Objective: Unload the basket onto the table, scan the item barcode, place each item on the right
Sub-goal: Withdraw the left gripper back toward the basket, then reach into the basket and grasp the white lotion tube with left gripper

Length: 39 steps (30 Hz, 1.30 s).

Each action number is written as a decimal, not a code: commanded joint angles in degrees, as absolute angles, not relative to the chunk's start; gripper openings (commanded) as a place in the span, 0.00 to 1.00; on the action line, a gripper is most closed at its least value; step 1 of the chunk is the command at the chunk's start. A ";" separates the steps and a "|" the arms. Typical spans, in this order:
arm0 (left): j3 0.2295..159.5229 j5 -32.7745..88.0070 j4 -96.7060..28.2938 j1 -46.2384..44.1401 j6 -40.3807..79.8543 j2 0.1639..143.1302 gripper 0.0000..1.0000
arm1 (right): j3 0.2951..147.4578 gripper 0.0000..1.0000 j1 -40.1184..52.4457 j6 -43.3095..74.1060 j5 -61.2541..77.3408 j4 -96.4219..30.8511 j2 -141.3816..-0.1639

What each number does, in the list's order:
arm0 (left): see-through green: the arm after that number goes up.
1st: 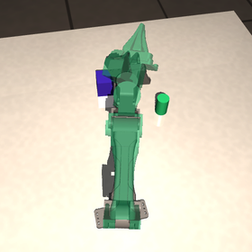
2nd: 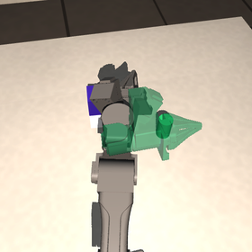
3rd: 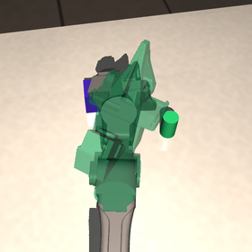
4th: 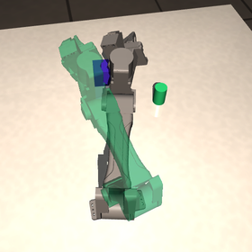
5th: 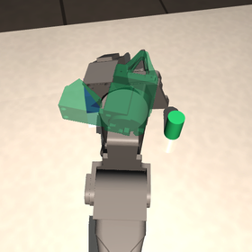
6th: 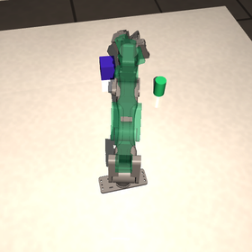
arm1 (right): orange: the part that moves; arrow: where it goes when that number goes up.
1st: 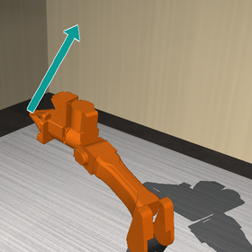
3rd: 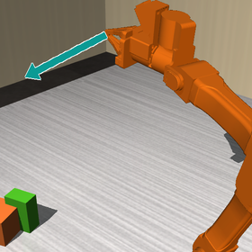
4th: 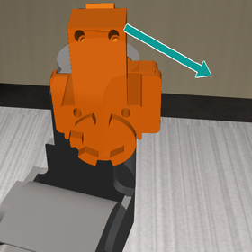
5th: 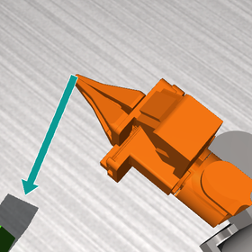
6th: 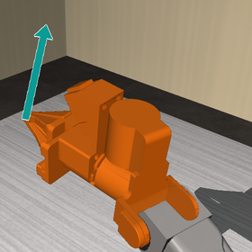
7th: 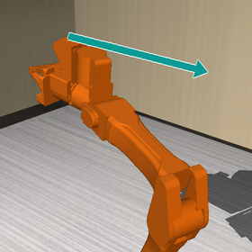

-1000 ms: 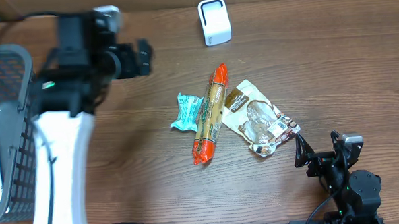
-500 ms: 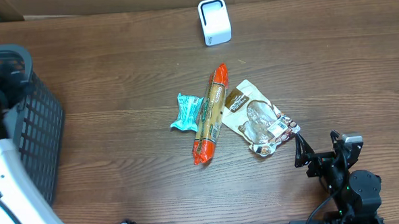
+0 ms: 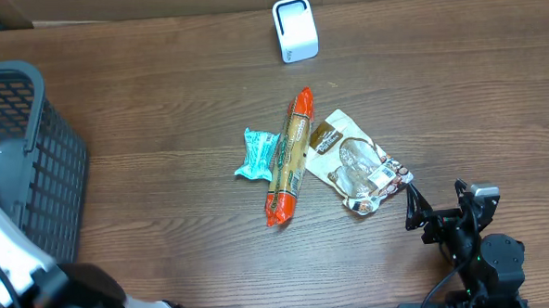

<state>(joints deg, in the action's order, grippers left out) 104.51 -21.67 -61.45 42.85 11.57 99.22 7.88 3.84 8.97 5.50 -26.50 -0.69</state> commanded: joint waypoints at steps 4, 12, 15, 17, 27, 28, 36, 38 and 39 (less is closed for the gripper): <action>103.22 -25.93 -60.99 43.11 3.40 109.71 1.00 | 7.77 1.00 4.05 8.91 5.17 -27.29 -0.27; 103.20 -26.06 -61.19 44.82 1.26 119.79 1.00 | 7.77 1.00 4.05 8.91 5.17 -27.29 -0.27; 102.06 -25.89 -60.80 47.57 1.23 120.60 1.00 | 7.77 1.00 4.05 8.91 5.17 -27.29 -0.27; 100.40 -22.72 -60.62 50.68 0.36 120.25 1.00 | 7.77 1.00 4.05 8.91 5.17 -27.29 -0.27; 90.94 -3.57 -52.77 56.23 -13.91 120.20 1.00 | 7.77 1.00 4.05 8.91 5.17 -27.29 -0.27; 90.26 -3.57 -51.83 56.23 -14.48 120.22 1.00 | 7.77 1.00 4.05 8.91 5.17 -27.29 -0.27; 89.78 -3.55 -47.46 55.61 -17.23 120.22 1.00 | 7.77 1.00 4.05 8.91 5.17 -27.29 -0.27; 89.80 -3.57 -47.09 55.18 -18.31 120.22 1.00 | 7.77 1.00 4.05 8.91 5.17 -27.29 -0.27; 89.78 -3.57 -47.03 55.00 -18.61 120.22 1.00 | 7.77 1.00 4.05 8.91 5.15 -27.29 -0.27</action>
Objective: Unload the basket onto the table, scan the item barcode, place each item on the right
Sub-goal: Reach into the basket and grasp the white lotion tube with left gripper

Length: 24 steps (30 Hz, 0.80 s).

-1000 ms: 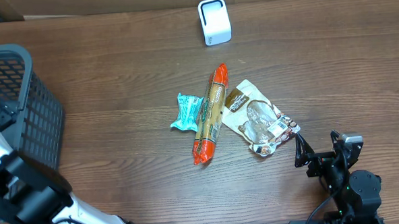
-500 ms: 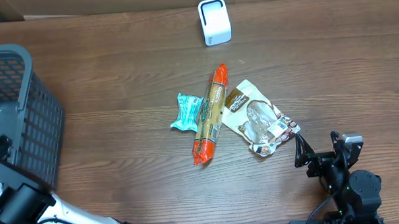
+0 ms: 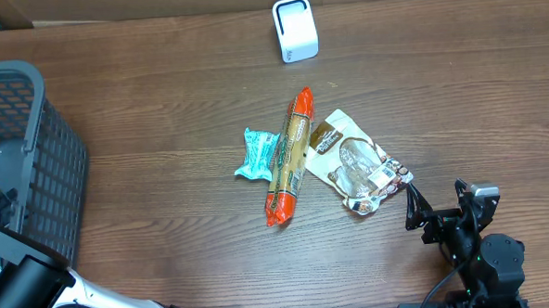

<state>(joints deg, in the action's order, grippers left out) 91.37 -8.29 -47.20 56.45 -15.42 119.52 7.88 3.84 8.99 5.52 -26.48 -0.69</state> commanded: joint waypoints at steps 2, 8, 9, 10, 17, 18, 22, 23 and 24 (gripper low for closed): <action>89.84 -3.57 -46.74 54.30 -19.07 120.20 1.00 | 7.77 1.00 4.05 8.91 5.17 -27.29 -0.27; 91.07 -3.57 -46.19 50.30 -21.65 120.20 0.99 | 7.77 1.00 4.05 8.91 5.17 -27.29 -0.27; 91.55 -3.62 -46.30 49.58 -22.20 120.09 0.99 | 7.77 1.00 4.05 8.91 5.15 -27.29 -0.27; 92.12 -4.16 -46.44 48.58 -22.74 119.90 1.00 | 7.77 1.00 4.05 8.91 5.17 -27.29 -0.27; 93.93 -16.60 -43.99 43.29 -24.36 118.19 0.99 | 7.77 1.00 4.05 8.91 5.17 -27.29 -0.27; 93.93 -17.28 -43.38 42.98 -24.75 118.04 1.00 | 7.77 1.00 4.05 8.91 5.17 -27.29 -0.27; 93.93 -17.02 -41.25 42.76 -25.76 118.04 1.00 | 7.77 1.00 4.05 8.91 5.17 -27.29 -0.27; 93.93 -17.21 -40.42 42.76 -25.89 118.04 1.00 | 7.77 1.00 4.05 8.91 5.17 -27.29 -0.27; 93.93 -17.30 -39.99 42.76 -26.48 118.04 0.99 | 7.77 1.00 4.05 8.91 5.15 -27.29 -0.27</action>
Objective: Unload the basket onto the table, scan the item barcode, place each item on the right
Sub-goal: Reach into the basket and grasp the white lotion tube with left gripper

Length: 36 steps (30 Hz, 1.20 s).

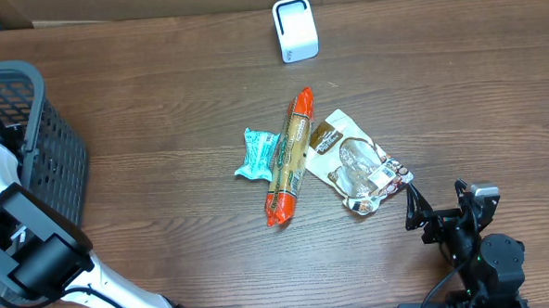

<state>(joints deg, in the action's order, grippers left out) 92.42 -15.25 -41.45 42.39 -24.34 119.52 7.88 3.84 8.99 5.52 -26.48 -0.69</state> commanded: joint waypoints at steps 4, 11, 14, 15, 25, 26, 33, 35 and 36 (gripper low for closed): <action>93.93 -19.14 -38.39 43.16 -27.46 118.04 1.00 | 7.77 1.00 4.05 8.91 5.17 -27.29 -0.27; 93.91 -16.69 -36.12 46.83 -27.42 118.74 1.00 | 7.77 1.00 4.05 8.91 5.17 -27.29 -0.27; 93.84 -14.04 -36.18 48.27 -27.42 119.52 1.00 | 7.77 1.00 4.05 8.91 5.17 -27.29 -0.27; 93.84 -12.93 -36.25 48.64 -27.33 119.94 1.00 | 7.77 1.00 4.05 8.91 5.17 -27.29 -0.27; 93.84 -6.50 -37.80 51.09 -20.10 126.93 0.47 | 7.77 1.00 4.05 8.91 5.17 -27.29 -0.30; 93.84 -5.67 -38.09 51.11 -20.08 127.31 0.38 | 7.77 1.00 4.05 8.91 5.15 -27.29 -0.30; 93.95 -3.09 -38.94 50.81 -19.99 127.31 0.04 | 7.77 1.00 4.05 8.91 5.17 -27.29 -0.27; 94.00 -3.11 -38.94 50.59 -19.05 126.08 0.04 | 7.77 1.00 4.05 8.91 5.17 -27.29 -0.27; 94.21 -3.11 -39.20 50.54 -18.96 124.57 0.04 | 7.77 1.00 4.05 8.91 5.17 -27.29 -0.27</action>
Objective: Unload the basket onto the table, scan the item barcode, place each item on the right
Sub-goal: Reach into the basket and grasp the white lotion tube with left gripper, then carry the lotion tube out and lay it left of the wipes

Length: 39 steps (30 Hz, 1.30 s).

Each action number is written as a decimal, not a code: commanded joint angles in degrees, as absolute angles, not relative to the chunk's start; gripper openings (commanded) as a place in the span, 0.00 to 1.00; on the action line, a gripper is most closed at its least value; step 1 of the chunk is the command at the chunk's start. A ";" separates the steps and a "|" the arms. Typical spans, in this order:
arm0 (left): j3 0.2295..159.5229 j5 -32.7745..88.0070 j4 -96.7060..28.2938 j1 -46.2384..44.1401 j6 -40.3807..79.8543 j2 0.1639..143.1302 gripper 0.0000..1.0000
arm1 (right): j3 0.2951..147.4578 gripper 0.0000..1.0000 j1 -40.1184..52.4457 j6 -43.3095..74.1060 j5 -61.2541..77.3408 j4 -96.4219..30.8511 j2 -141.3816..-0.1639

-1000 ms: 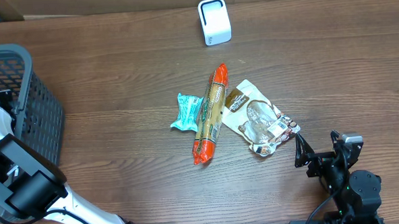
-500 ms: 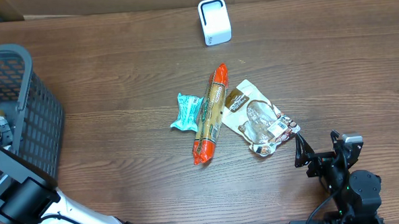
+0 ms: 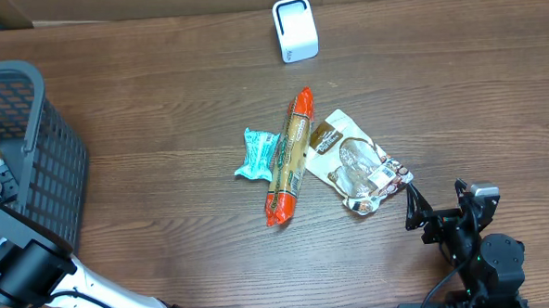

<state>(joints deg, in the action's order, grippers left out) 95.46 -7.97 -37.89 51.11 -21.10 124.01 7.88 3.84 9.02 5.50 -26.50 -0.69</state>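
A white barcode scanner (image 3: 295,29) stands at the far middle of the table. Three items lie mid-table: a long orange sausage pack (image 3: 289,156), a teal packet (image 3: 256,154) touching its left side, and a clear snack bag (image 3: 357,162) with a white label on its right. My right gripper (image 3: 436,203) rests open at the near right, just beyond the bag's corner, holding nothing. My left arm (image 3: 20,272) reaches up from the near left into the basket. Its gripper end lies against the basket's inside, and its jaws cannot be made out.
A dark grey mesh basket (image 3: 47,155) fills the left edge of the table. A cardboard wall (image 3: 157,3) runs along the far edge. Bare wood lies between the basket and the items.
My left arm has shifted nearer and to the left, and its end now sits lower inside the basket. The three items, the scanner and the right gripper have not moved.
At first my left arm loomed large over the basket and the near left corner. Then it sat low at the left edge, then reached higher into the basket, and now is lower again. The items stayed put throughout.
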 commanded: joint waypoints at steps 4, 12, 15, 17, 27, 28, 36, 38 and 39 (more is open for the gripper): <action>95.13 -3.01 -39.18 50.54 -13.72 118.72 0.04 | 7.77 1.00 4.05 8.91 5.15 -27.29 -0.27; 96.97 12.95 -36.71 50.54 -12.14 99.94 0.04 | 7.77 1.00 4.05 8.91 5.17 -27.29 -0.27; 96.97 16.40 -34.46 50.52 -11.55 93.80 0.04 | 7.77 1.00 4.05 8.91 5.15 -27.29 -0.27; 96.97 18.48 -32.34 50.39 -9.26 87.99 0.04 | 7.77 1.00 4.05 8.91 5.15 -27.29 -0.27; 96.95 33.56 -41.71 47.16 4.97 69.12 0.04 | 7.77 1.00 4.05 8.91 5.17 -27.29 -0.27; 96.90 34.96 -43.42 46.06 4.97 68.53 0.04 | 7.77 1.00 4.05 8.91 5.17 -27.29 -0.27; 94.24 27.64 -59.90 24.73 4.58 70.37 0.04 | 7.77 1.00 4.05 8.91 5.17 -27.29 -0.30; 92.31 21.41 -60.80 18.85 3.53 71.81 0.04 | 7.77 1.00 4.05 8.91 5.17 -27.29 -0.27; 91.05 17.80 -60.88 15.84 3.18 72.60 0.04 | 7.77 1.00 4.05 8.91 5.17 -27.29 -0.27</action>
<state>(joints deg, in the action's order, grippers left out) 93.51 27.66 -60.88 22.55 3.49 70.61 7.88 3.84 8.97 5.50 -26.50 -0.69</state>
